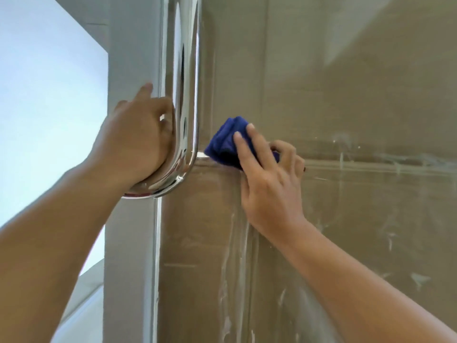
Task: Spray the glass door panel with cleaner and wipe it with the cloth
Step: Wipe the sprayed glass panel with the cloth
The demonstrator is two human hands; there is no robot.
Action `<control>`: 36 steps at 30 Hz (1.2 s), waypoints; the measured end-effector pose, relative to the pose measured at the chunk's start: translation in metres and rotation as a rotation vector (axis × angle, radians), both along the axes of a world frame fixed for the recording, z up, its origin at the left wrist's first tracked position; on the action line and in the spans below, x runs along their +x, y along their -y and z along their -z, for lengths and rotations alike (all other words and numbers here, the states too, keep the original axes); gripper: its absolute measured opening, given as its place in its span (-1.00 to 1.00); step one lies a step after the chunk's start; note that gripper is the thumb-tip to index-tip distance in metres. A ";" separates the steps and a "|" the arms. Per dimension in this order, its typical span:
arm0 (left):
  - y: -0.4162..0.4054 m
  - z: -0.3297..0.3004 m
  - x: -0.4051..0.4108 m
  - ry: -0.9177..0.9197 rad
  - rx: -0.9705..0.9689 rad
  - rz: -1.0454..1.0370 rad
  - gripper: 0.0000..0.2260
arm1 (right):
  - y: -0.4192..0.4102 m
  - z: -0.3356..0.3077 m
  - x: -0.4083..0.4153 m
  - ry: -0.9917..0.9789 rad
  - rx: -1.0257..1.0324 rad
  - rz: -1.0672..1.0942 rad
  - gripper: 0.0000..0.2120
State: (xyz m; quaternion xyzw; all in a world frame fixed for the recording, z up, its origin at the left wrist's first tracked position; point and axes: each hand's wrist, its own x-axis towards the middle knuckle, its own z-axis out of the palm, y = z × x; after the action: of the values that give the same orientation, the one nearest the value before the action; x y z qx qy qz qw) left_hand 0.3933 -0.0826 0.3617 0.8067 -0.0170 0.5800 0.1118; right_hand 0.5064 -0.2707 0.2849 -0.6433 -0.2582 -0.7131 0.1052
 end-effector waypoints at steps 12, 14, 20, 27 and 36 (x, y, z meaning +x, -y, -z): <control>-0.006 0.151 0.008 0.733 -0.142 0.168 -0.88 | -0.043 -0.009 -0.008 0.129 -0.216 -0.054 -0.60; -0.005 0.169 0.021 0.614 -0.166 0.129 -0.85 | -0.037 -0.020 -0.005 0.127 -0.109 -0.080 -0.59; -0.019 0.164 0.027 0.381 0.000 0.097 -0.58 | -0.064 -0.039 -0.004 0.057 -0.070 0.000 -0.59; -0.022 0.175 0.033 0.201 0.030 0.133 -0.48 | -0.048 -0.027 -0.007 0.002 0.004 -0.003 -0.52; -0.005 0.164 0.043 0.204 -0.087 0.291 -0.46 | -0.020 0.001 0.003 0.058 -0.054 0.029 -0.46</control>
State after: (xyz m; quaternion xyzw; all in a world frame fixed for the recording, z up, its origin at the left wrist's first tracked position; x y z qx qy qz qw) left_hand 0.4362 -0.0773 0.1974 0.7271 -0.1197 0.6367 0.2273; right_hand 0.5096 -0.2506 0.2836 -0.6285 -0.2712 -0.7257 0.0698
